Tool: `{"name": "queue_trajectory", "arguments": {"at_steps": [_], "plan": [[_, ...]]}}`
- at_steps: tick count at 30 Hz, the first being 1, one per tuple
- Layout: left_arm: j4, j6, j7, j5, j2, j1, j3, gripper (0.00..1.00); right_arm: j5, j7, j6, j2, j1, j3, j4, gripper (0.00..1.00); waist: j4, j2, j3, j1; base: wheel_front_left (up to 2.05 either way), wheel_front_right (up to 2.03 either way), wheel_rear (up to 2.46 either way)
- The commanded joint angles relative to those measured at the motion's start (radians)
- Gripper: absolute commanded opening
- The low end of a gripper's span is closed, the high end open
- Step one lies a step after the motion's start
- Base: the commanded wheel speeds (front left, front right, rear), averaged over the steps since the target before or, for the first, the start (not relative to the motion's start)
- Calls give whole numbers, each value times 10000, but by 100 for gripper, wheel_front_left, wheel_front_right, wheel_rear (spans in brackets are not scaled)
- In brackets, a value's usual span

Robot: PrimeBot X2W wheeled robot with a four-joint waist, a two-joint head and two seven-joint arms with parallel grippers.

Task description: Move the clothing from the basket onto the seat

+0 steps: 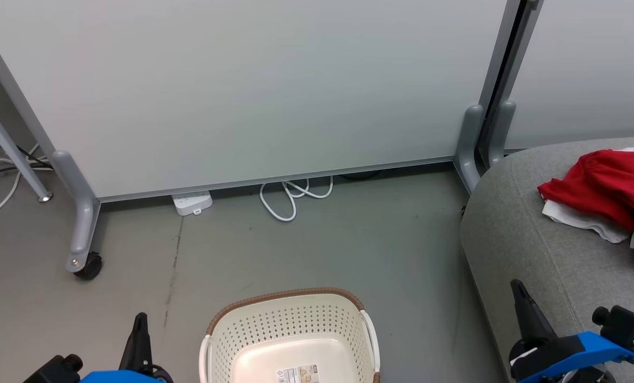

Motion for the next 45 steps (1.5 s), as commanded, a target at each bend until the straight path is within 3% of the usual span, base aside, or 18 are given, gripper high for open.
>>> {"name": "queue_trajectory", "arguments": {"at_steps": [1, 45], "plan": [[-187, -25, 66, -264, 32, -369, 78, 0, 338, 41, 2, -33, -266, -49, -163, 0, -2, 0, 3, -1, 0, 0, 0], [-717, -58, 1364, -4440, -259, -1000, 808, 0, 5452, 723, 3, -56, -601, -396, -310, 0, -106, 0, 130, -1, 0, 0, 0]]}}
